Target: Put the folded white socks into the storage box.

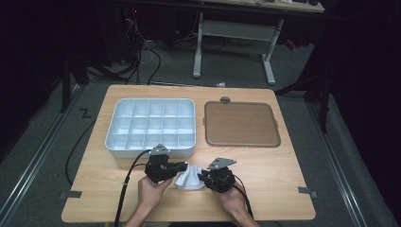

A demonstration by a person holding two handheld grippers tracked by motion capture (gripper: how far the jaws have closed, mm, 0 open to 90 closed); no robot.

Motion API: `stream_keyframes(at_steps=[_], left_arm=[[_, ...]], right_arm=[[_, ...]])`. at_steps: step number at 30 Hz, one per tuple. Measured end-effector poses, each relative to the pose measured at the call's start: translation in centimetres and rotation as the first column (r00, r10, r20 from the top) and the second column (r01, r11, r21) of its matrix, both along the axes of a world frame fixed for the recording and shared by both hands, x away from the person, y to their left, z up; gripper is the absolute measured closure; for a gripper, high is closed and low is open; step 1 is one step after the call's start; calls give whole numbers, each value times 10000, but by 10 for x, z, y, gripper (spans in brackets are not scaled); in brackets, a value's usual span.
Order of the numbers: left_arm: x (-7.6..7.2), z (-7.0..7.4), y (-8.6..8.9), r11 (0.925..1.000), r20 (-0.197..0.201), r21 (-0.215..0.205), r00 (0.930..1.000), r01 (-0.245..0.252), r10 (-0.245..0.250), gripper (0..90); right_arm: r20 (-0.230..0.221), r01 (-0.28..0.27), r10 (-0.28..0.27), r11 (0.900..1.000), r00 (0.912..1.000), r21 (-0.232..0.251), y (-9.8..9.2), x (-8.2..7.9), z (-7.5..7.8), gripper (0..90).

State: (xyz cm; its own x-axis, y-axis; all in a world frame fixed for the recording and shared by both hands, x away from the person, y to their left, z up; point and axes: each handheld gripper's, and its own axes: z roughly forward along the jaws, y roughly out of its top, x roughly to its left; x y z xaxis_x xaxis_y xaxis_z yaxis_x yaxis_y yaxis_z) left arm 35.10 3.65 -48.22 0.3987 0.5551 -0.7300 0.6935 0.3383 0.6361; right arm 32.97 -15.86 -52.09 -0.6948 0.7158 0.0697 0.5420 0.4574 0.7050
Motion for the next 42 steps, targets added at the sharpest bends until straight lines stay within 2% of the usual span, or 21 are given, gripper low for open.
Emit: stream_keyframes(at_steps=[13,17,27,42], left_arm=[[5,0,-14,9989,264,281,9989,385,-392,858],[6,-3,-18,9982,232,322,9984,503,-511,858],[10,-12,-23,9973,181,525,9984,517,-527,857],[12,-17,-24,9963,414,747,9981,426,-458,857]], right_arm=[[-54,-71,71,10000,10000,17,2,2,0,772],[-39,-172,172,9998,9998,-63,4,3,1,772],[-45,-284,284,9996,9996,-3,8,6,0,773],[-47,-251,252,9993,9997,272,10,8,2,746]])
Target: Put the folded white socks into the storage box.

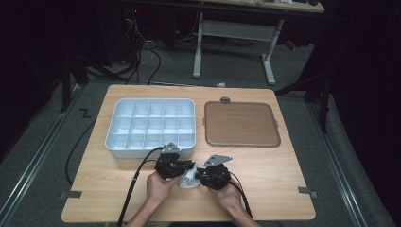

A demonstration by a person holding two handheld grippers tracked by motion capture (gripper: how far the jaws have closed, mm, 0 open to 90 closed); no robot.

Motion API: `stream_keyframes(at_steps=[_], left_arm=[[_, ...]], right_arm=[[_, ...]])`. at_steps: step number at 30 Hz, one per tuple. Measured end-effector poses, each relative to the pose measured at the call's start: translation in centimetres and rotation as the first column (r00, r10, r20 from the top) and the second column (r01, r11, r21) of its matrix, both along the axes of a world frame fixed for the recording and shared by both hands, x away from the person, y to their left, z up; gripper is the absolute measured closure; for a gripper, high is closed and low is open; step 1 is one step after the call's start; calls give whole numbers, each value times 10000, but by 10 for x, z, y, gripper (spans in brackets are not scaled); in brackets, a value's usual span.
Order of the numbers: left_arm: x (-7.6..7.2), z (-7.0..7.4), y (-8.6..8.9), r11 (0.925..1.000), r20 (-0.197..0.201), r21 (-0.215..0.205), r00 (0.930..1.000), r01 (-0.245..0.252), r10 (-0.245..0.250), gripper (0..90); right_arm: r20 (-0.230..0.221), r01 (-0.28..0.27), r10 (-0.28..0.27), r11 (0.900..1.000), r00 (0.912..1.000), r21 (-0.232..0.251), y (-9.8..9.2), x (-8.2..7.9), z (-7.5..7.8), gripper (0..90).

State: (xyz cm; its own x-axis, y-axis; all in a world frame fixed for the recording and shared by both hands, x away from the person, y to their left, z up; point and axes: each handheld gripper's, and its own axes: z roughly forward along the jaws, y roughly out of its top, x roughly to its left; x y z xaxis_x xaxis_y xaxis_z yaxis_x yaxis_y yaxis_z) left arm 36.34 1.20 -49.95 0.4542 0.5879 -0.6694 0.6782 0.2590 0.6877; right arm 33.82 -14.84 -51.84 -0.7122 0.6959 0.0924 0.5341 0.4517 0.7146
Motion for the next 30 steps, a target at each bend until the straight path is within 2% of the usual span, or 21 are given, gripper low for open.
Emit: stream_keyframes(at_steps=[8,19,30], left_arm=[[-1,-1,-2,10000,41,60,10000,-10,10,858],[0,-3,-5,10000,50,-5,10000,2,-2,857],[1,-7,-8,9999,167,126,9999,26,-28,856]], right_arm=[[-59,8,-7,9998,10000,196,-10,-11,10,710],[-336,66,-64,10000,9994,57,-7,-10,-3,710],[-194,98,-99,9999,9998,-21,-6,-6,-6,715]])
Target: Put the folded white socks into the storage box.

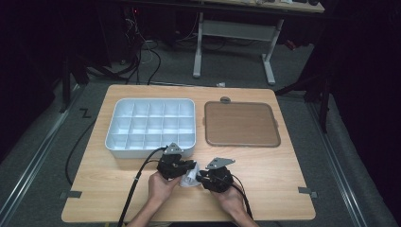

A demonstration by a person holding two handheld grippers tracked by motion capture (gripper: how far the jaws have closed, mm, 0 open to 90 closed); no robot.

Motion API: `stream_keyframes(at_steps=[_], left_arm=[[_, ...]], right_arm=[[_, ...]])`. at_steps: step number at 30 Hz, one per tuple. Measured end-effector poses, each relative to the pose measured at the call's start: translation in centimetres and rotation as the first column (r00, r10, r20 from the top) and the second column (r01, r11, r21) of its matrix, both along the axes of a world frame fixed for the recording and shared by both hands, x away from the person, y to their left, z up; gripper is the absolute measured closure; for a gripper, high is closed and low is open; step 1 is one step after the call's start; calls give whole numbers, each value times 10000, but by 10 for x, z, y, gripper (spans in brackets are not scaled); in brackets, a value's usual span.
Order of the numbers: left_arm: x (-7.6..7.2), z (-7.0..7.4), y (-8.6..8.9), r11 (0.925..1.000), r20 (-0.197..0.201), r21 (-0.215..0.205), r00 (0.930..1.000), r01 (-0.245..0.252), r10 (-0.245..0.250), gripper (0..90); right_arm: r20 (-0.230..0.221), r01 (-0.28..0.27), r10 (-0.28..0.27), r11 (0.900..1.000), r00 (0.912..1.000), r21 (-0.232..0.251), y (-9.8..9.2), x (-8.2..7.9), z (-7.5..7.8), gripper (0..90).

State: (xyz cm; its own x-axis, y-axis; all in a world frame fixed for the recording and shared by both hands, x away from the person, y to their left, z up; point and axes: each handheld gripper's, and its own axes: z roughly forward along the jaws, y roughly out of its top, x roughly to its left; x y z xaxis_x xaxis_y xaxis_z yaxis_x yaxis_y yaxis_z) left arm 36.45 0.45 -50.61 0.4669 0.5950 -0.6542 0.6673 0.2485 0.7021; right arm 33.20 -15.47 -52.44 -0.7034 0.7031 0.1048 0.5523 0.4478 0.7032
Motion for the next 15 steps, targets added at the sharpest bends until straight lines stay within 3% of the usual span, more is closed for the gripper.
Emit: stream_keyframes(at_steps=[7,13,15], left_arm=[[1,-4,-3,10000,-55,-34,10000,17,-17,857],[0,-9,-7,9998,-84,172,9999,129,-128,858],[-2,-10,-9,9993,108,341,9998,158,-162,858]], right_arm=[[-76,26,-25,10000,10000,69,0,1,0,715],[-19,-17,17,10000,10000,25,0,1,-1,715],[-21,-9,9,10000,10000,7,0,0,-1,715]])
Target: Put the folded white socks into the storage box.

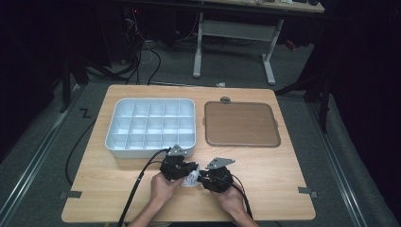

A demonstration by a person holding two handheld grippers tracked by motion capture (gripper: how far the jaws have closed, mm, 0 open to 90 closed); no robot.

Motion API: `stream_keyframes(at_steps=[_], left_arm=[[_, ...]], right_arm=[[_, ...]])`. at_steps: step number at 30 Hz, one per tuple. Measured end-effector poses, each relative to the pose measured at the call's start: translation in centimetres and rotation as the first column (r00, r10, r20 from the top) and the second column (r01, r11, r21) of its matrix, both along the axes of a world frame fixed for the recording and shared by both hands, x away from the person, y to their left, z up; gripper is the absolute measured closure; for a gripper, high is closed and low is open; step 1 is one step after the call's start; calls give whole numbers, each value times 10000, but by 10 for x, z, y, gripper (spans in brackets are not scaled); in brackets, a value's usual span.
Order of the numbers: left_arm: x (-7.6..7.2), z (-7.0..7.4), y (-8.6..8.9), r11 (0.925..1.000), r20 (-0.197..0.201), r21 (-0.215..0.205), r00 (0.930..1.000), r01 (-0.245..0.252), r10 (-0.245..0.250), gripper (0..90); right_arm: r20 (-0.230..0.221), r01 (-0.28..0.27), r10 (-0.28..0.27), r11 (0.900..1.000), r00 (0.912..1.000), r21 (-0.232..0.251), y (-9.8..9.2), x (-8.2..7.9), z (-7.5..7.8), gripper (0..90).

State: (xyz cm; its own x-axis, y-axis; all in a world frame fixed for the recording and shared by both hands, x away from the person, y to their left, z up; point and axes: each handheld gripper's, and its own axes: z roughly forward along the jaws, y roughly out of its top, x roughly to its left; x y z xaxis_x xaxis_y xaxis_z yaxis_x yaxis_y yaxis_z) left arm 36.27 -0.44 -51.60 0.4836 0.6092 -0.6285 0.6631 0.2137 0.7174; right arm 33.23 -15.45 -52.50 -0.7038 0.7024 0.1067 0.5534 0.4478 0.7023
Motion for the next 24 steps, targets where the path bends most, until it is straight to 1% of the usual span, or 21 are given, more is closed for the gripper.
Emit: stream_keyframes(at_steps=[3,7,10,12,13,15,18,20,24], left_arm=[[-1,-2,-1,9999,132,97,9999,39,-40,858],[0,-1,-2,9999,39,149,10000,51,-52,857],[-1,1,-1,9997,145,209,9998,146,-149,847],[-1,3,1,9999,71,70,9999,131,-132,827],[-1,5,3,9999,93,29,9999,140,-141,806],[-3,7,4,9999,184,36,9998,108,-109,747],[-5,10,5,10000,444,77,9990,49,-52,670],[-6,11,6,10000,460,56,9989,54,-57,642],[-7,14,7,10000,433,-83,9991,0,4,577]], right_arm=[[-20,15,-15,10000,10000,-10,0,0,0,713],[-20,7,-7,10000,10000,-17,0,0,0,713],[100,-38,39,10000,9999,-84,1,-1,0,710],[48,-1,1,10000,10000,-75,0,-1,1,699],[44,20,-20,10000,10000,-14,0,-1,1,693],[98,14,-13,10000,10000,-49,0,-2,2,684],[127,41,-42,10000,9999,56,-1,-2,4,679],[133,28,-31,9998,9999,206,-2,-3,5,679],[184,-1,-4,9996,9998,277,-4,-5,7,679]])
